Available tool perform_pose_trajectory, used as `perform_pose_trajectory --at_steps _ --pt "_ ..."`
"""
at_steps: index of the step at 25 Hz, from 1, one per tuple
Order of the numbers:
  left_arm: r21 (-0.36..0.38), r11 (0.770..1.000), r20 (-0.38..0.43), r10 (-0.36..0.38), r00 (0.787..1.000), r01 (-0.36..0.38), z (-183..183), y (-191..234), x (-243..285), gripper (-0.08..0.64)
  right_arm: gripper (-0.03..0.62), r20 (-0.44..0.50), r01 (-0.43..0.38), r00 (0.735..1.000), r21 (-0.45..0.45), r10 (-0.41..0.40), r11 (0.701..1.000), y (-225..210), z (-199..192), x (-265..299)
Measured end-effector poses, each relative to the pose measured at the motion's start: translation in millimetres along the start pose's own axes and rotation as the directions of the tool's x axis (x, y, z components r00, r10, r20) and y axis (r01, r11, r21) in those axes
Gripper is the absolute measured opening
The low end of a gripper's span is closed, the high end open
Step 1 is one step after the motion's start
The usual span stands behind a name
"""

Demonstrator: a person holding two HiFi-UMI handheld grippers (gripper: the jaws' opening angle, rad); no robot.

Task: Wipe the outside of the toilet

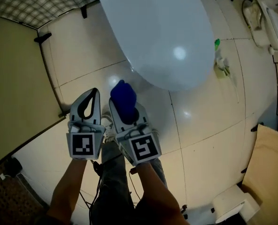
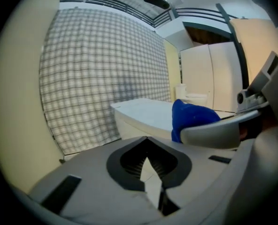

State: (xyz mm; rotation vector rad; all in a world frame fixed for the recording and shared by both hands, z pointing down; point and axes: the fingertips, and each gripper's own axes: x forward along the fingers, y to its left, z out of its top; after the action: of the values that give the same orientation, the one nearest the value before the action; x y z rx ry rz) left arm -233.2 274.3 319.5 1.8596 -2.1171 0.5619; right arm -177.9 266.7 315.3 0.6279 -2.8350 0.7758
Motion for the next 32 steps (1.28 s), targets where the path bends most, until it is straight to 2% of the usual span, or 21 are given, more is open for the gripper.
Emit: perform_pose_trajectory --at_steps 5,9,13,17,22,25,27,32 --pt "-0.115 0.988 -0.018 0.103 0.994 -0.105 -21 81 -20 0.017 0.075 -0.053 -0.094 0.994 -0.043 0.091 0.995 59 -10 76" --pt "-0.175 0.976 -0.019 0.131 0.991 -0.132 -39 141 -26 0.017 0.075 -0.103 -0.125 0.988 -0.068 0.118 0.990 100 -27 130" --pt "-0.210 0.966 -0.001 0.153 0.988 -0.150 -47 206 -19 0.018 0.075 -0.141 -0.139 0.982 -0.113 0.122 0.984 126 -34 186" --pt "-0.206 0.968 0.018 0.148 0.989 -0.141 -38 257 2 0.018 0.075 -0.126 -0.119 0.987 -0.157 0.099 0.981 128 -24 246" --pt "-0.199 0.973 0.067 0.133 0.989 -0.117 -13 290 53 0.018 0.075 -0.010 -0.037 0.999 -0.142 0.035 0.989 82 3 327" --pt "-0.179 0.980 0.095 0.104 0.990 -0.086 -1 298 86 0.018 0.075 -0.023 0.011 1.000 -0.117 -0.014 0.993 36 11 378" --pt "-0.164 0.984 0.081 0.090 0.993 -0.076 -4 307 110 0.017 0.075 -0.019 0.046 0.999 -0.115 -0.049 0.992 0 18 413" --pt "-0.225 0.970 0.028 0.104 0.994 -0.095 -13 330 192 0.017 0.075 -0.038 0.116 0.991 -0.176 -0.125 0.978 -70 34 480"
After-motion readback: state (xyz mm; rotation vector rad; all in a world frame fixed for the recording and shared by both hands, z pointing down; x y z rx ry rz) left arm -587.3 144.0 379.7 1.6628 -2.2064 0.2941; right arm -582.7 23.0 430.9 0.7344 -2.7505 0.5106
